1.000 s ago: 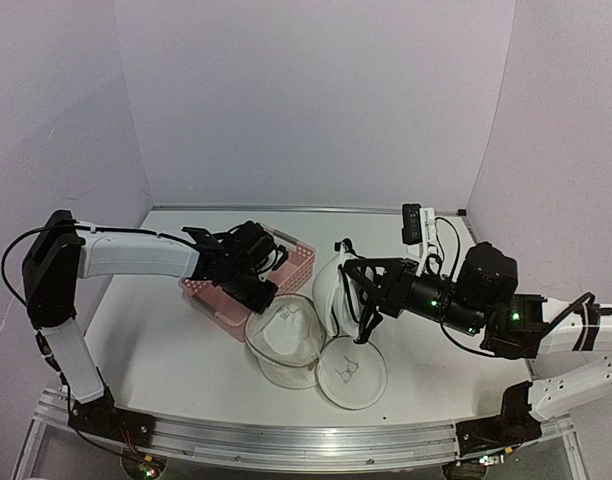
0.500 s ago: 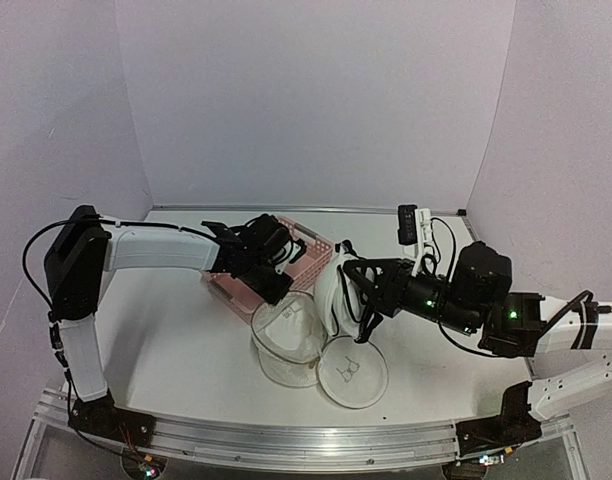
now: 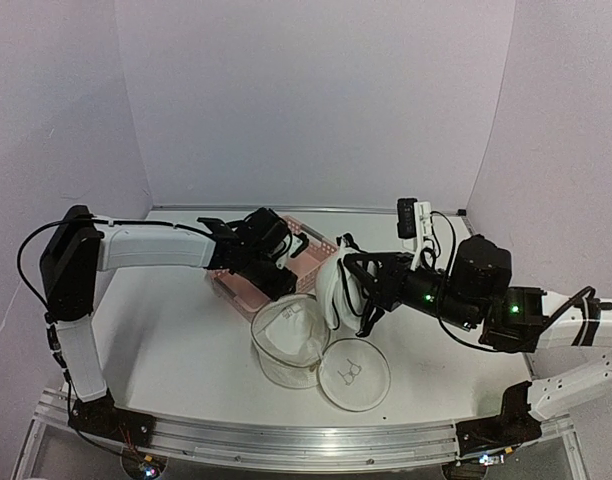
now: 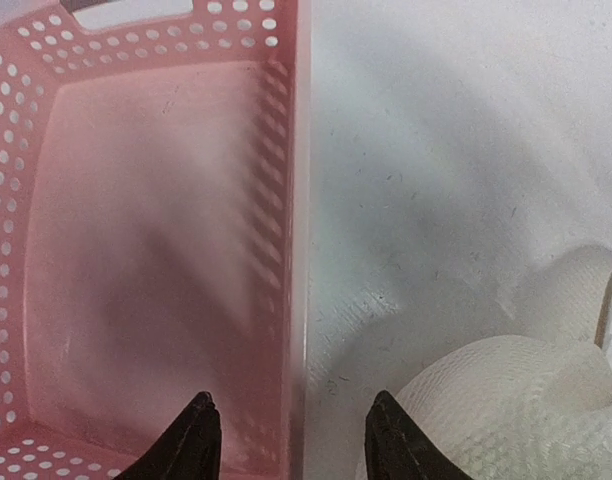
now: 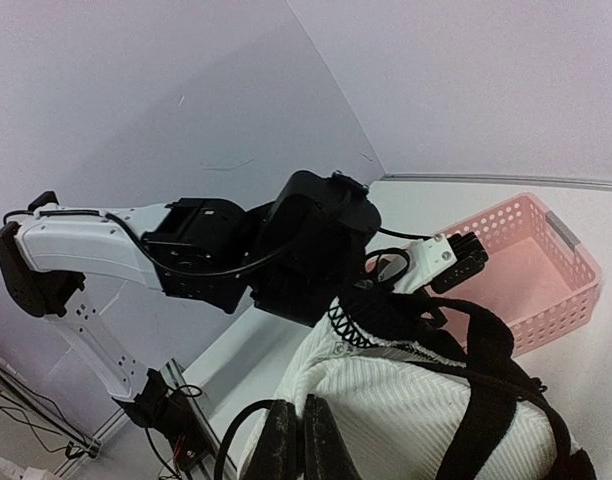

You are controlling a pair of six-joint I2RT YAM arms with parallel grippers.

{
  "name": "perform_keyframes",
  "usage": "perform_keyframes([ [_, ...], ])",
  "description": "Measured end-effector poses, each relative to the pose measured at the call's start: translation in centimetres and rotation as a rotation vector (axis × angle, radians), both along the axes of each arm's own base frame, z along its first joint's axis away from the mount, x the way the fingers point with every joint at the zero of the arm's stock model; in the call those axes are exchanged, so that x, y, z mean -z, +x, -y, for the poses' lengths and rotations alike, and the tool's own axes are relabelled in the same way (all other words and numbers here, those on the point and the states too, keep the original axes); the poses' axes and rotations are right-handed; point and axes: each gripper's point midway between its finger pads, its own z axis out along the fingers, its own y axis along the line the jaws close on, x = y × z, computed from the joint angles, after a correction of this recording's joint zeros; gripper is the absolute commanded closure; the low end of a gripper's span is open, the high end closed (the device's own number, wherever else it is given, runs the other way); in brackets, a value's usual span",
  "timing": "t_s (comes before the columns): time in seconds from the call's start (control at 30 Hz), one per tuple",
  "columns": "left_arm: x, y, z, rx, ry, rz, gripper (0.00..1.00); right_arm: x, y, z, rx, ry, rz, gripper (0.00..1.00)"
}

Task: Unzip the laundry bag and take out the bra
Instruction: Move the bin to the center of the board, then place the bra in the bin.

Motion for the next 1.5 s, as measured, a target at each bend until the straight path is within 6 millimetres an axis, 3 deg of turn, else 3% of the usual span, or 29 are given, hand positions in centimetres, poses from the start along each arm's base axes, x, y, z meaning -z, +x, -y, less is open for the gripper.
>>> perform_keyframes([
  [0.1,-2.4,0.1,-0.2,-0.007,-0.034,0.04,0.44,-0.6,0.3,-0.2,0.009,-0.003,0.01,1.0],
  [0.37,-11.7,0.8,-2.5,-0.102,-0.138,0.228,0.38,-2.0,1.6,-1.9,0.034,-0.051,0.054,1.0],
  [0.6,-18.3,-0.5,-7.8,-0.25,-0.229,0.365,0.34,-3.2,4.2,-4.8,0.049,-0.111,0.09,1.0],
  [0.73,-20.7,-2.3,-10.8,-0.306,-0.298,0.407,0.32,-4.1,7.4,-6.6,0.062,-0.142,0.1,1.0],
  [0.93,-22.1,-4.5,-13.5,-0.332,-0.371,0.418,0.31,-3.0,12.0,-8.6,0.078,-0.197,0.083,1.0],
  [1.27,-19.8,-6.4,-15.5,-0.354,-0.375,0.379,0.31,2.8,18.0,-13.0,0.029,-0.299,-0.017,1.0],
  [1.5,-19.8,-7.3,-16.1,-0.349,-0.405,0.364,0.31,7.6,21.5,-16.5,-0.009,-0.348,-0.091,1.0],
])
